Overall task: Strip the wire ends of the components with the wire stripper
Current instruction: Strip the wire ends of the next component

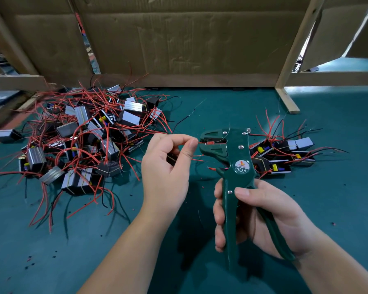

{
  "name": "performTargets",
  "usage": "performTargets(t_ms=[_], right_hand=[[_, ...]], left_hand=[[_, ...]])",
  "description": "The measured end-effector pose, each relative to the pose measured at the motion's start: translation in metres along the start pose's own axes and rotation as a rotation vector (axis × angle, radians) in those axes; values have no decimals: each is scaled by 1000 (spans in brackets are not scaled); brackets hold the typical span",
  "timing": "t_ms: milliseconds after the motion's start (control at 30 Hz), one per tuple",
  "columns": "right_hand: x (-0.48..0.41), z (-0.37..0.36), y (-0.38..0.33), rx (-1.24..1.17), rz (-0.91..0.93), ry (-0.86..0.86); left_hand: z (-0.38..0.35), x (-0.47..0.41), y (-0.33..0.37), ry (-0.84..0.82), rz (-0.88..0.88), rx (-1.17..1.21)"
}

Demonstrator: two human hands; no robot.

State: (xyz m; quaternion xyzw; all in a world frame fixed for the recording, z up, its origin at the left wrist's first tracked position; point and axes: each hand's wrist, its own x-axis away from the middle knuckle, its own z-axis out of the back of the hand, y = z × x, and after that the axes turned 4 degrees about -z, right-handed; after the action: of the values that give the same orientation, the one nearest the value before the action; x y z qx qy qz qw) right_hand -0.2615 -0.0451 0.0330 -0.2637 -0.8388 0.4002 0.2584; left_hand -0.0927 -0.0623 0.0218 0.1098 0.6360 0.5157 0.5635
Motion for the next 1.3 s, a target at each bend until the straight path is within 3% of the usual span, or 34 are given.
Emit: performTargets(t_ms=[167, 333, 433, 533, 633, 733, 833, 933, 1100, 1167, 1300], right_hand=[[1, -3, 3, 7, 34, 102], [-7, -3, 5, -81, 127, 253], [-9, 0, 4, -98, 172, 229], [-8, 0, 6, -139, 84, 99], [-9, -5, 11, -274, 18, -71], [-11, -6, 8, -304, 79, -89], [-10, -2, 1, -280, 128, -37], [-9, 3, -3, -250, 177, -2], [-10, 7, -6, -178, 454, 229], [-10, 10, -7, -192, 483, 289], [-7, 14, -7, -227, 427, 326]], left_hand=[[0, 2, -2, -44, -56, -30], [-8, 7, -1, -101, 149, 148], [-10, 1, 2, -88, 429, 416], [-10, -7, 6, -41, 631, 678], [-9, -5, 12, -161, 660, 836], [-8, 0, 11, -285, 523, 882], [-6, 1, 11, -384, 400, 881], [-5, 4, 13, -482, 419, 900], [0, -3, -5, -176, 412, 237], [3, -8, -12, -112, 517, 195], [8, -17, -16, -76, 630, 412]])
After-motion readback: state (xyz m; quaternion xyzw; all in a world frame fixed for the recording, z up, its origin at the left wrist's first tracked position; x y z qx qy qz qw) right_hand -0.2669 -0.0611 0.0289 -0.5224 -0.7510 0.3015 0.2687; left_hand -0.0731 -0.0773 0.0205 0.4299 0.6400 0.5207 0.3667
